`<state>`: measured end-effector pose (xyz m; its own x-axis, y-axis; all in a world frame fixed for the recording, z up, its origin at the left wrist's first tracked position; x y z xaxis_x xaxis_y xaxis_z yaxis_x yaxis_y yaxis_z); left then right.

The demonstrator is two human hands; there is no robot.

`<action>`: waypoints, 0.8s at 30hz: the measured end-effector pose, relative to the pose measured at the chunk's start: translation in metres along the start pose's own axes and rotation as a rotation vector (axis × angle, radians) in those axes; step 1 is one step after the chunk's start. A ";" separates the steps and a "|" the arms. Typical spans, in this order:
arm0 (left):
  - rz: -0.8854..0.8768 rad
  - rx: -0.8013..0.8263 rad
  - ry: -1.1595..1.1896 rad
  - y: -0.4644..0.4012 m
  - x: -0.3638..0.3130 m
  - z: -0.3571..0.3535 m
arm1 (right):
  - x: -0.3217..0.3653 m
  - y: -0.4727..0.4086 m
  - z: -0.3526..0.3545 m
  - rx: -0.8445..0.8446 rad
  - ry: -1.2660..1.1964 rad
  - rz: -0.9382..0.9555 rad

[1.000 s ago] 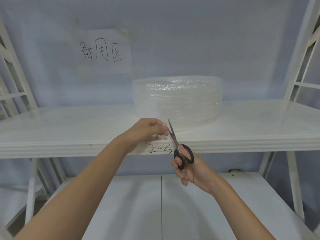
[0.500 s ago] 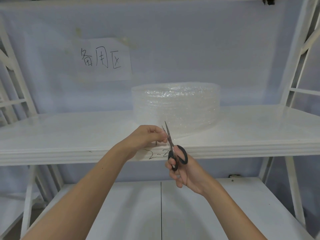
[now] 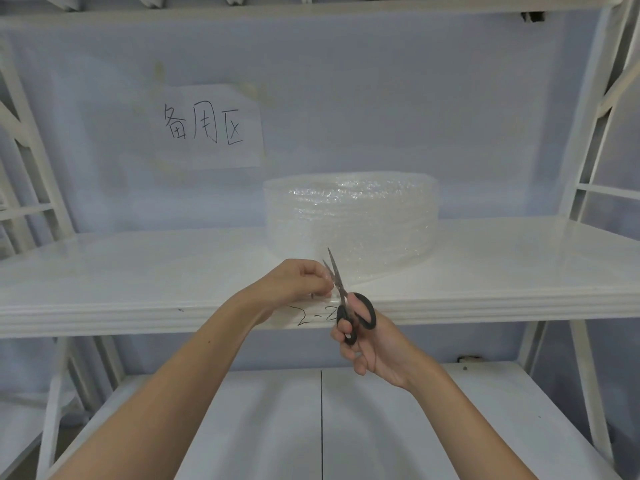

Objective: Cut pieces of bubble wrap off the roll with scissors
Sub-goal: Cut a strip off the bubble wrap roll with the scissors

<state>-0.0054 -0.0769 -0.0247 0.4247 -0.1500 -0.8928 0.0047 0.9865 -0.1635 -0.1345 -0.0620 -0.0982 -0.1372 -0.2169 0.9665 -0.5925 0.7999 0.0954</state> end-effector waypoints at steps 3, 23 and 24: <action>0.002 0.009 -0.002 0.000 -0.001 -0.001 | 0.004 0.001 0.000 -0.036 0.031 0.064; -0.065 -0.123 0.095 0.002 -0.003 0.002 | 0.004 0.009 0.001 -0.093 0.071 0.078; -0.072 -0.110 0.097 0.002 -0.003 0.001 | 0.005 0.009 0.001 -0.095 0.076 0.073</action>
<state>-0.0058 -0.0742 -0.0221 0.3372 -0.2312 -0.9126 -0.0693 0.9606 -0.2690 -0.1411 -0.0559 -0.0928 -0.1145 -0.1165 0.9866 -0.5047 0.8622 0.0432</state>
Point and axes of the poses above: each hand's wrist, its own y-axis away from the middle knuckle, its own z-axis out of the back of the hand, x = y × z, the point moved 7 cm from there along -y, towards the middle knuckle, and after that the axes turned 7 degrees about -x, right-handed, at the moved point
